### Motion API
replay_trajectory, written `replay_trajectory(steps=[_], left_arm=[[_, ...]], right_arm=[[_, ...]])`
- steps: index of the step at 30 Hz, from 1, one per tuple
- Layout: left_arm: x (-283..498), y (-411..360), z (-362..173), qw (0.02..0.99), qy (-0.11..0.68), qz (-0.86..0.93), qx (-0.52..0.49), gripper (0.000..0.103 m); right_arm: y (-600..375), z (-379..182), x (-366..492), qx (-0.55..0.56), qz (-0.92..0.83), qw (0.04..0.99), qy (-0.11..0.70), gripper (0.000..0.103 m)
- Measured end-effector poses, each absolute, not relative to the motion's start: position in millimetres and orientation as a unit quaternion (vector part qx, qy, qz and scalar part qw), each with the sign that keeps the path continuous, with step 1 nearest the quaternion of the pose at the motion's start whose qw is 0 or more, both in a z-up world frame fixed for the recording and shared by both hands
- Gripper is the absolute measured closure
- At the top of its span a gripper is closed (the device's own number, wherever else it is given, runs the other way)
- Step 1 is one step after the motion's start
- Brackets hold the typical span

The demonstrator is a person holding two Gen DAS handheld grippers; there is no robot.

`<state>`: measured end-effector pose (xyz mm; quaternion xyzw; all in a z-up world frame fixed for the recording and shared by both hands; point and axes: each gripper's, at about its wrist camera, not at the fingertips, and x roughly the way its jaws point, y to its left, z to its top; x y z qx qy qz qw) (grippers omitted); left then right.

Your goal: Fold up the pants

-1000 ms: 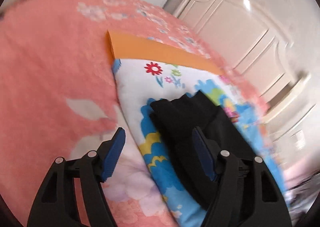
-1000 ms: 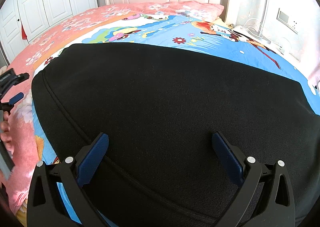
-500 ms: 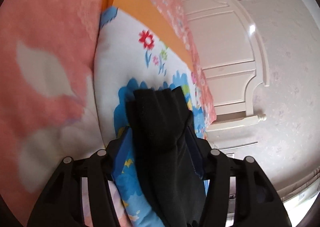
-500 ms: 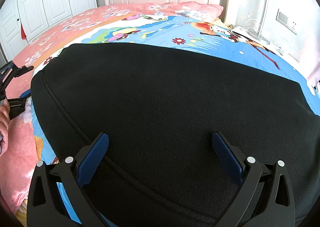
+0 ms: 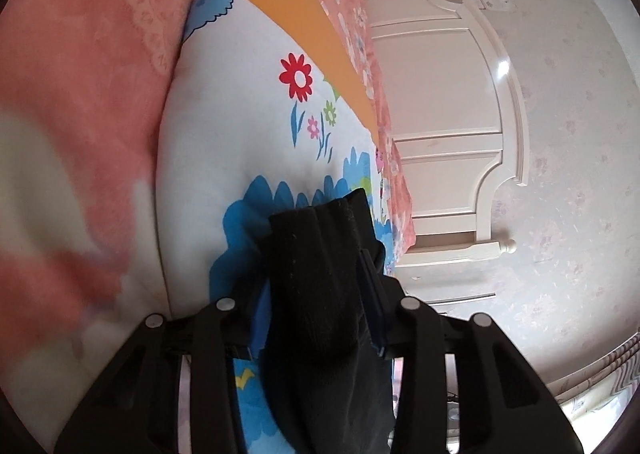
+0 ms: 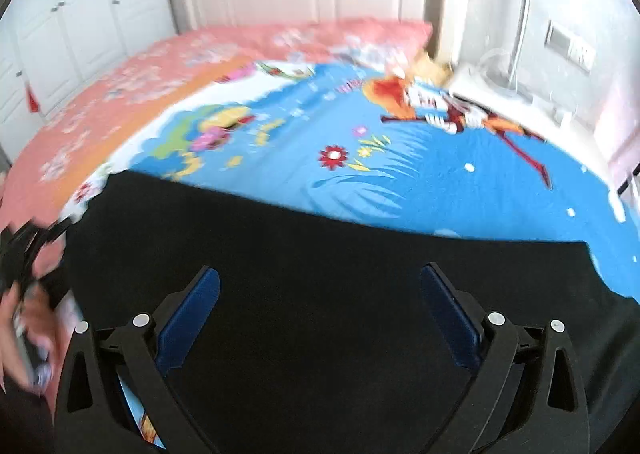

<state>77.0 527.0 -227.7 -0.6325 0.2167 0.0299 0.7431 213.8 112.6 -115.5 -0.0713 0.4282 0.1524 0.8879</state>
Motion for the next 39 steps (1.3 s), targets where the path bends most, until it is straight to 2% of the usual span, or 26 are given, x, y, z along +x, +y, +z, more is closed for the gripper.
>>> replay_trajectory(steps=[5, 9, 14, 15, 17, 18, 20, 26, 39], left_arm=[[76.1, 526.3, -229.8, 0.749, 0.213, 0.006, -0.627, 0.066], [77.8, 522.3, -225.8, 0.764, 0.227, 0.001, -0.604, 0.066], [89.0, 510.7, -210.7, 0.797, 0.251, -0.001, -0.549, 0.050], [92.6, 507.2, -207.2, 0.804, 0.261, 0.005, -0.534, 0.051], [97.2, 503.7, -204.4, 0.809, 0.275, 0.013, -0.519, 0.062], [98.3, 503.6, -204.4, 0.808, 0.277, 0.014, -0.520, 0.064], [94.7, 505.1, -203.7, 0.806, 0.264, 0.010, -0.530, 0.077], [81.1, 498.7, -191.6, 0.822, 0.235, -0.014, -0.519, 0.081], [65.7, 495.8, -186.2, 0.835, 0.195, -0.054, -0.512, 0.081]], right_arm=[[127.0, -150.6, 263.6, -0.116, 0.112, 0.874, 0.459, 0.008], [122.2, -161.8, 270.0, -0.101, 0.120, 0.875, 0.457, 0.005], [120.0, -164.8, 262.0, -0.105, 0.126, 0.887, 0.432, 0.004], [120.6, -164.3, 261.2, -0.105, 0.126, 0.887, 0.432, 0.004], [120.3, -164.0, 262.0, -0.106, 0.126, 0.887, 0.431, 0.004], [120.1, -164.1, 262.1, -0.105, 0.126, 0.887, 0.432, 0.004], [120.0, -164.2, 261.8, -0.103, 0.127, 0.887, 0.432, 0.004], [118.7, -162.4, 261.4, -0.098, 0.130, 0.886, 0.435, 0.004], [118.1, -163.2, 261.3, -0.098, 0.130, 0.886, 0.434, 0.004]])
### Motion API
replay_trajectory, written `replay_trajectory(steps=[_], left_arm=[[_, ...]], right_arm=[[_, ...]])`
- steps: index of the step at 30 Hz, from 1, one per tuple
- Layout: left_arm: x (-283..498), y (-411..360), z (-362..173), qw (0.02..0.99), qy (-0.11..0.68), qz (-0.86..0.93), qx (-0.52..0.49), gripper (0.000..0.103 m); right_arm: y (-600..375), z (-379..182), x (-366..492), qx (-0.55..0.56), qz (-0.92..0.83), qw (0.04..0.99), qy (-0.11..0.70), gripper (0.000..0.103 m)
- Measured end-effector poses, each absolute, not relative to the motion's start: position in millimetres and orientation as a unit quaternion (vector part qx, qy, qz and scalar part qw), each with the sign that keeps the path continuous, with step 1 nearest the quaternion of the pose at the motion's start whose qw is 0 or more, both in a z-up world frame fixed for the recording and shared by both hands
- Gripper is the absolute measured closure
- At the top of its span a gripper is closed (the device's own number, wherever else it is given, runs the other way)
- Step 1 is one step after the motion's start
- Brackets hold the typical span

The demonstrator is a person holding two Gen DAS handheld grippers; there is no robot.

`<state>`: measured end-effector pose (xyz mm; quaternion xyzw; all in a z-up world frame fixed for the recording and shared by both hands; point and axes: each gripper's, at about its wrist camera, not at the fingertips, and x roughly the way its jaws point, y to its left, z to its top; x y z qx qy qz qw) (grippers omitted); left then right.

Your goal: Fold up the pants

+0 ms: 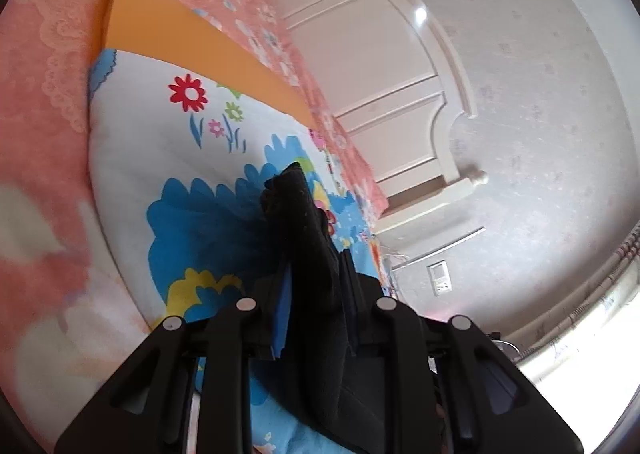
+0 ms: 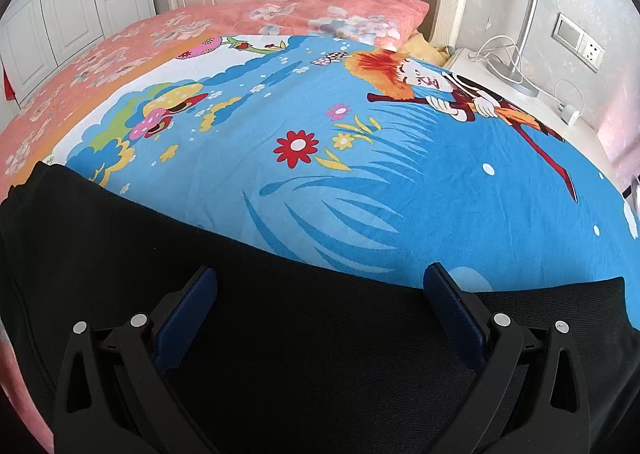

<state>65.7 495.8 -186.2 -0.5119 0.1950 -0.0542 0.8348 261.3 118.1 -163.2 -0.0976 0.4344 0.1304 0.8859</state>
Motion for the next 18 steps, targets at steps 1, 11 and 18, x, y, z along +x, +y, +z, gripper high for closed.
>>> replay_trajectory(steps=[1, 11, 18], left_arm=[[66.3, 496.9, -188.7, 0.834, 0.196, -0.055, -0.513, 0.078], [82.2, 490.8, -196.4, 0.821, 0.292, 0.001, -0.491, 0.048], [88.2, 488.1, -208.6, 0.814, 0.286, -0.004, -0.506, 0.059]], right_arm=[[118.1, -162.9, 261.8, -0.098, 0.130, 0.886, 0.434, 0.004], [117.9, -162.1, 260.1, -0.099, 0.129, 0.887, 0.432, 0.004], [158.5, -131.4, 236.1, -0.129, 0.186, 0.891, 0.394, 0.004]])
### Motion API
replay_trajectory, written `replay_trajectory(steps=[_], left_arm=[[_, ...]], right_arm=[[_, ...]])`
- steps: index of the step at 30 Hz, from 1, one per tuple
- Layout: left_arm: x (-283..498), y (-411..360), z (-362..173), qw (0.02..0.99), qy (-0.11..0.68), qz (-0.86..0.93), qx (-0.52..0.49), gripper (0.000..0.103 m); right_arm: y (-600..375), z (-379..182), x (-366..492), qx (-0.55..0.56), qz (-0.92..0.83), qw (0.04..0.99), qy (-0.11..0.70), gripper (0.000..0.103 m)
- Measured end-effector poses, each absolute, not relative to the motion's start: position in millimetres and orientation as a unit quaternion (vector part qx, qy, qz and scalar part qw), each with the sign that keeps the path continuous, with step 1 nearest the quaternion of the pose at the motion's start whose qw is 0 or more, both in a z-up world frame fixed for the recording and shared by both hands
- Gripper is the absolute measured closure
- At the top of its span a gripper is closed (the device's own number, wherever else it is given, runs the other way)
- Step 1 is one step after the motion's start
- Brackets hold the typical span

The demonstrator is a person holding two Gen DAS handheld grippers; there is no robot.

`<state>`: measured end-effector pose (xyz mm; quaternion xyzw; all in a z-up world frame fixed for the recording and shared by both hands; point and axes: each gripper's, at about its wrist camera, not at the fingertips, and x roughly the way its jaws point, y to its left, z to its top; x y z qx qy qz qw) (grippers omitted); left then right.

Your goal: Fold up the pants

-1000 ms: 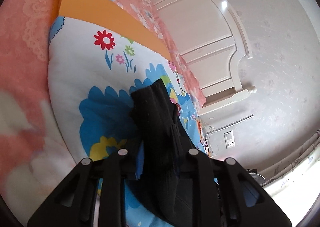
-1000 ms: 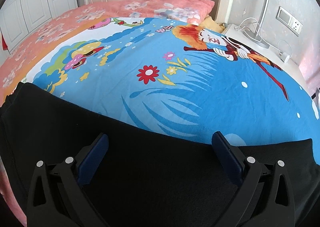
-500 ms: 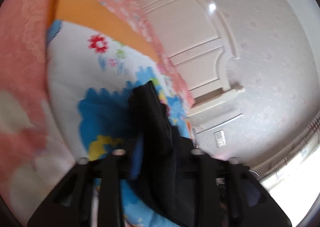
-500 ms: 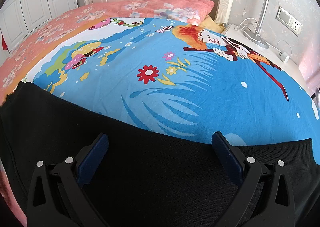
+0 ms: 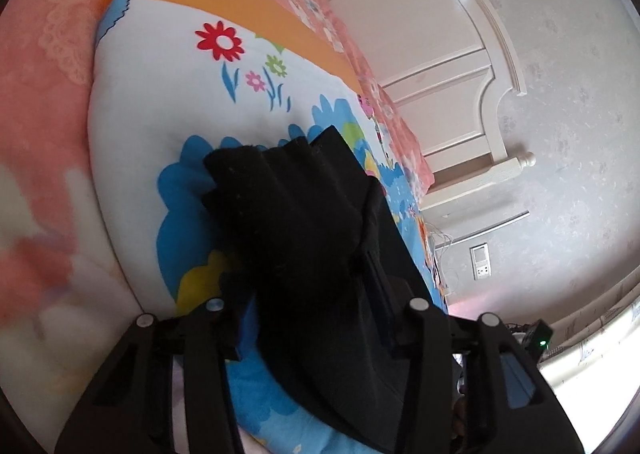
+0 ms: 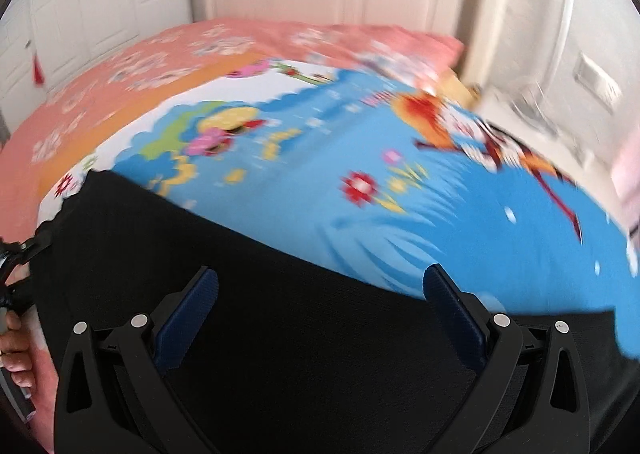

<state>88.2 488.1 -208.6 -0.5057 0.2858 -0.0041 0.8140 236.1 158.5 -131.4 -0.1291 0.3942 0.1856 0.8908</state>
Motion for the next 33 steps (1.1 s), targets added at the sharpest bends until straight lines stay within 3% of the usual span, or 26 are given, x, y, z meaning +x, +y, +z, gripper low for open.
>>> replay_trajectory(steps=[7, 18, 23, 29, 33], left_arm=[[88.1, 486.4, -207.5, 0.815, 0.292, -0.005, -0.500, 0.062], [90.5, 488.4, -206.3, 0.817, 0.294, -0.010, -0.495, 0.061], [91.0, 485.0, -194.5, 0.824, 0.304, 0.003, -0.477, 0.075], [89.8, 431.9, -128.9, 0.896, 0.313, 0.046, -0.313, 0.077], [83.5, 342.7, -77.4, 0.947, 0.294, 0.073, -0.105, 0.077]], right_arm=[[211.7, -160.2, 255.2, -0.180, 0.195, 0.867, 0.422, 0.005], [208.3, -168.2, 270.1, -0.135, 0.207, 0.866, 0.435, 0.005], [190.9, -157.8, 257.3, -0.112, 0.192, 0.868, 0.443, 0.004], [141.9, -136.0, 230.8, -0.013, 0.253, 0.840, 0.479, 0.004], [90.7, -139.1, 235.4, 0.180, 0.326, 0.757, 0.537, 0.004]])
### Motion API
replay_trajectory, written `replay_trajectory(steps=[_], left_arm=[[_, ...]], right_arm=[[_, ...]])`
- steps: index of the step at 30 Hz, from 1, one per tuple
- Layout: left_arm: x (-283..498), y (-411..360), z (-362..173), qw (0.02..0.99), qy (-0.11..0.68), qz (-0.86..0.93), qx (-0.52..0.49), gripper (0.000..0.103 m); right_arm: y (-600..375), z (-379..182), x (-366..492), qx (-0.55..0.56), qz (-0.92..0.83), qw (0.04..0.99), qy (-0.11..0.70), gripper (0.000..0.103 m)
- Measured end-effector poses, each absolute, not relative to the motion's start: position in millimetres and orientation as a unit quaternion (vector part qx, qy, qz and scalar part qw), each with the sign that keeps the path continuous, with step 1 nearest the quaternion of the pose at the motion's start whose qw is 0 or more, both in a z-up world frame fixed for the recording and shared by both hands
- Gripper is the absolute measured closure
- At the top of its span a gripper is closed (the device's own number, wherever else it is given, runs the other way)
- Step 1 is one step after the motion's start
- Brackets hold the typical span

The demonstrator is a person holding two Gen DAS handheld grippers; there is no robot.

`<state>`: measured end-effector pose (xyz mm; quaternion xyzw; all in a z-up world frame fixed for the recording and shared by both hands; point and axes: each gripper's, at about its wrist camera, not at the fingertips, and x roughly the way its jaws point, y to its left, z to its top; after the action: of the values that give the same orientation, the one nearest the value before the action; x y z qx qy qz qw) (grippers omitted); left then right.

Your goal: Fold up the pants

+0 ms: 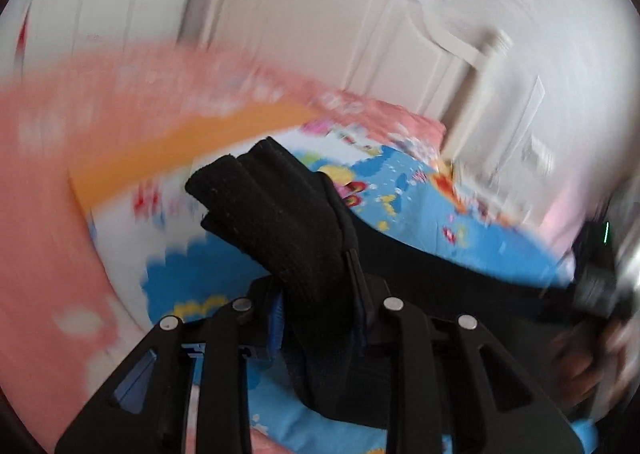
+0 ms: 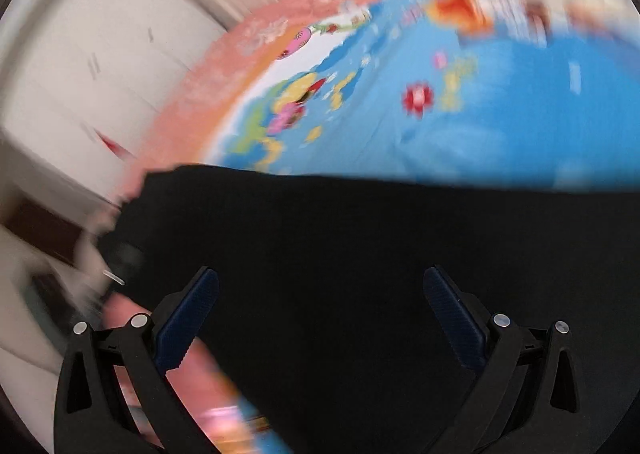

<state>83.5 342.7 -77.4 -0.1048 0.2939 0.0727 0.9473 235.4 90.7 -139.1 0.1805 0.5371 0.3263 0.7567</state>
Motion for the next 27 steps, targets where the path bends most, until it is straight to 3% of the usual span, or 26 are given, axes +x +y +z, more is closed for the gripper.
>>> replay_trajectory(steps=[4, 7, 12, 17, 27], left_arm=[[69.4, 225.3, -71.1, 0.953, 0.260, 0.087, 0.125, 0.076], [51.4, 132.3, -109.8, 0.926, 0.240, 0.042, 0.289, 0.076], [37.8, 73.8, -174.7, 0.872, 0.256, 0.000, 0.418, 0.080], [38.4, 78.1, -163.3, 0.874, 0.258, 0.001, 0.411, 0.087], [27.7, 63.3, -130.0, 0.902, 0.227, -0.011, 0.368, 0.090]], right_arm=[[44.3, -140.3, 238.0, 0.283, 0.327, 0.709, 0.558, 0.004], [8.9, -134.6, 232.3, 0.350, 0.344, 0.681, 0.543, 0.004], [-22.4, -129.9, 225.7, 0.364, 0.331, 0.684, 0.539, 0.004], [-35.5, -127.8, 228.5, 0.379, 0.333, 0.676, 0.537, 0.004], [17.9, -153.1, 224.3, 0.350, 0.374, 0.626, 0.589, 0.004]])
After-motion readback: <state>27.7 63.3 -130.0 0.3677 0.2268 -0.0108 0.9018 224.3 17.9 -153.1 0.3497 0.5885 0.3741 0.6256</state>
